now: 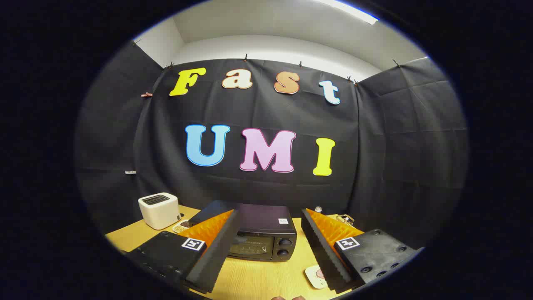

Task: Open the toaster oven, put the food inside, and close the toaster oven door.

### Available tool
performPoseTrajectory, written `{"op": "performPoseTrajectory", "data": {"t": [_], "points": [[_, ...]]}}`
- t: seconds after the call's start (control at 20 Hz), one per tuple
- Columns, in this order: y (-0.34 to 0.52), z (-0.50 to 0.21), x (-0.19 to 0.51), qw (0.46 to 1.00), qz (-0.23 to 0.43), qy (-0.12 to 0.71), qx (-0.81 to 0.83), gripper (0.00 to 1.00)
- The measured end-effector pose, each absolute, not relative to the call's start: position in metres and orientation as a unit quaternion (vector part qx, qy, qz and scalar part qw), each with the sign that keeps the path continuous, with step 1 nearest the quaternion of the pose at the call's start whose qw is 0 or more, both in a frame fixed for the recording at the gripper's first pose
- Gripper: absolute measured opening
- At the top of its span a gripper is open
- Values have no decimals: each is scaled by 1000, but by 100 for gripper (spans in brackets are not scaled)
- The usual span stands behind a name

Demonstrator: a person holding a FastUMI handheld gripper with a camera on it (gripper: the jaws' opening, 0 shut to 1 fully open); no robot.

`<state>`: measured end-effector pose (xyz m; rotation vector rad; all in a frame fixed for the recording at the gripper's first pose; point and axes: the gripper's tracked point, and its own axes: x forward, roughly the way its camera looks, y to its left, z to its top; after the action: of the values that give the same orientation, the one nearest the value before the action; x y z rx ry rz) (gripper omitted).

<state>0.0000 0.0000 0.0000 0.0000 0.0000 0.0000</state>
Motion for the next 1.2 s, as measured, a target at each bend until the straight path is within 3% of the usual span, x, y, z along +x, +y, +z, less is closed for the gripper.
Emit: {"op": "performPoseTrajectory", "data": {"t": [1.2], "points": [[18, -15, 11, 1000, 15, 21, 6, 98]]}}
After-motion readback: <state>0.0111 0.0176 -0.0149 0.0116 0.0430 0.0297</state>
